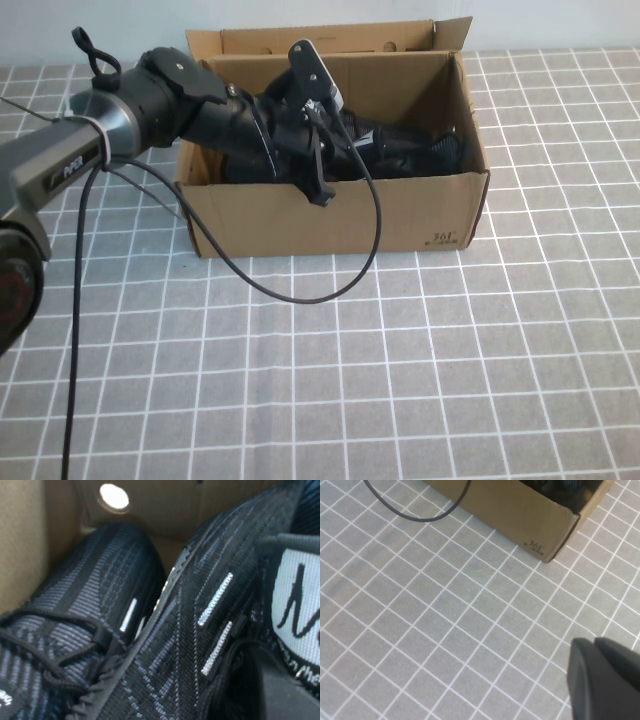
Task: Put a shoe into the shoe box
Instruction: Place the shoe in the shoe box
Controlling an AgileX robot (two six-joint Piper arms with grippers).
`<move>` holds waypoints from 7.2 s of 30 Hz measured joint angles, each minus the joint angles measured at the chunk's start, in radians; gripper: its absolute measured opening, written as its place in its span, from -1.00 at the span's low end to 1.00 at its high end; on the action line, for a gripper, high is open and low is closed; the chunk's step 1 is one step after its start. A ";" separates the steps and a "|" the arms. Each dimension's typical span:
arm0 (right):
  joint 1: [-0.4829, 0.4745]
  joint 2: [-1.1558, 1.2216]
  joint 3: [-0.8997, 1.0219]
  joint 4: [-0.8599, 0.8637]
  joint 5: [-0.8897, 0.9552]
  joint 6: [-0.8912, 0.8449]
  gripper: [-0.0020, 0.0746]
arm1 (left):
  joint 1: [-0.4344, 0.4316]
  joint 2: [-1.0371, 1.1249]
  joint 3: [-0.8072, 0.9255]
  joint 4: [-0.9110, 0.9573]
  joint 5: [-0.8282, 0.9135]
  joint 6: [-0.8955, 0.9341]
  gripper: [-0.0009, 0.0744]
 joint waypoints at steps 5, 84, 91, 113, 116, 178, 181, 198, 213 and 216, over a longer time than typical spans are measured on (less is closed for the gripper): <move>0.000 0.000 0.000 0.000 0.000 0.000 -0.99 | 0.000 -0.012 0.000 -0.036 0.015 -0.005 -0.91; 0.000 0.113 0.001 0.075 -0.028 -0.052 -0.99 | -0.002 -0.027 -0.201 0.099 0.161 -0.323 0.37; 0.000 0.114 0.001 0.075 -0.038 -0.054 -0.99 | 0.000 -0.107 -0.205 0.230 -0.008 -0.742 0.37; 0.000 0.161 0.001 0.088 -0.045 -0.078 -0.99 | 0.007 0.026 -0.205 0.928 -0.206 -1.412 -0.02; 0.000 0.167 0.001 0.091 -0.045 -0.084 -0.99 | 0.007 0.032 -0.205 0.934 -0.196 -1.445 -0.02; 0.000 0.209 0.001 0.154 -0.072 -0.182 -0.99 | 0.007 0.062 -0.207 0.965 -0.251 -1.501 -0.94; 0.000 0.209 0.001 0.154 -0.072 -0.182 -0.99 | 0.009 0.062 -0.206 0.950 -0.282 -1.471 -0.94; 0.000 0.209 0.001 0.163 -0.078 -0.184 -0.99 | 0.009 0.062 -0.211 0.892 -0.227 -1.392 -0.72; 0.000 0.209 0.001 0.181 -0.065 -0.184 -0.99 | 0.009 0.062 -0.551 0.882 0.265 -1.402 0.41; 0.000 0.207 0.001 0.183 -0.041 -0.184 -0.99 | 0.009 0.058 -0.669 0.882 0.371 -1.433 0.39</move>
